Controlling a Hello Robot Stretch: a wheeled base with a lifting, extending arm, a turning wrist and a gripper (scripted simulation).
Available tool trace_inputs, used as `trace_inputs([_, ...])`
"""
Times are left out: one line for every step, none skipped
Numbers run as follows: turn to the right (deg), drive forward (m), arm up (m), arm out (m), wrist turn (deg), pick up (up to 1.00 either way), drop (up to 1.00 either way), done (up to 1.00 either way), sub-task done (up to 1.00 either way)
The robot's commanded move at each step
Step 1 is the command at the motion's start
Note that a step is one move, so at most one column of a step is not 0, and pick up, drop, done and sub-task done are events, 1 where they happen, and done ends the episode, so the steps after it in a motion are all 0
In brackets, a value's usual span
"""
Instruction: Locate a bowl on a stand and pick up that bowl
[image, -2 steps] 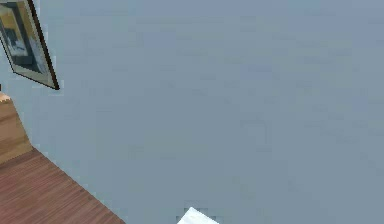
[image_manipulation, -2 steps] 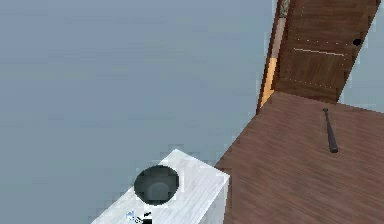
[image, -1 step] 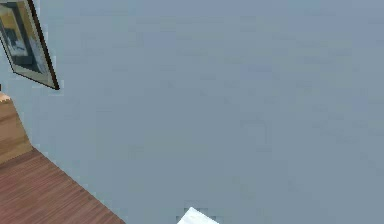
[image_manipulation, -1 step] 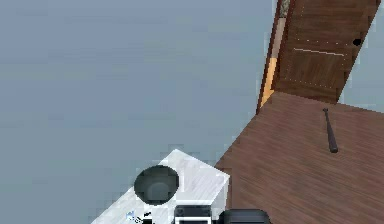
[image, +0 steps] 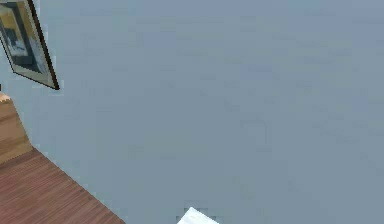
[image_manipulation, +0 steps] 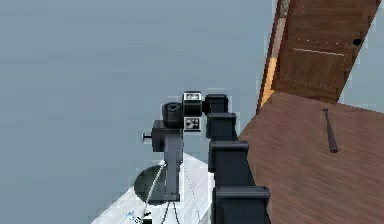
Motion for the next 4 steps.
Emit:
trace_inputs([0.0, 0.0, 0.0, 0.0, 45.0, 0.0, 0.0, 0.0, 0.0])
trace_inputs([0.0, 0.0, 0.0, 0.0, 45.0, 0.0, 0.0, 0.0, 0.0])
trace_inputs([0.0, 0.0, 0.0, 0.0, 45.0, 0.0, 0.0, 0.0, 0.0])
trace_inputs([0.0, 0.0, 0.0, 0.0, 6.0, 0.0, 0.0, 0.0, 0.0])
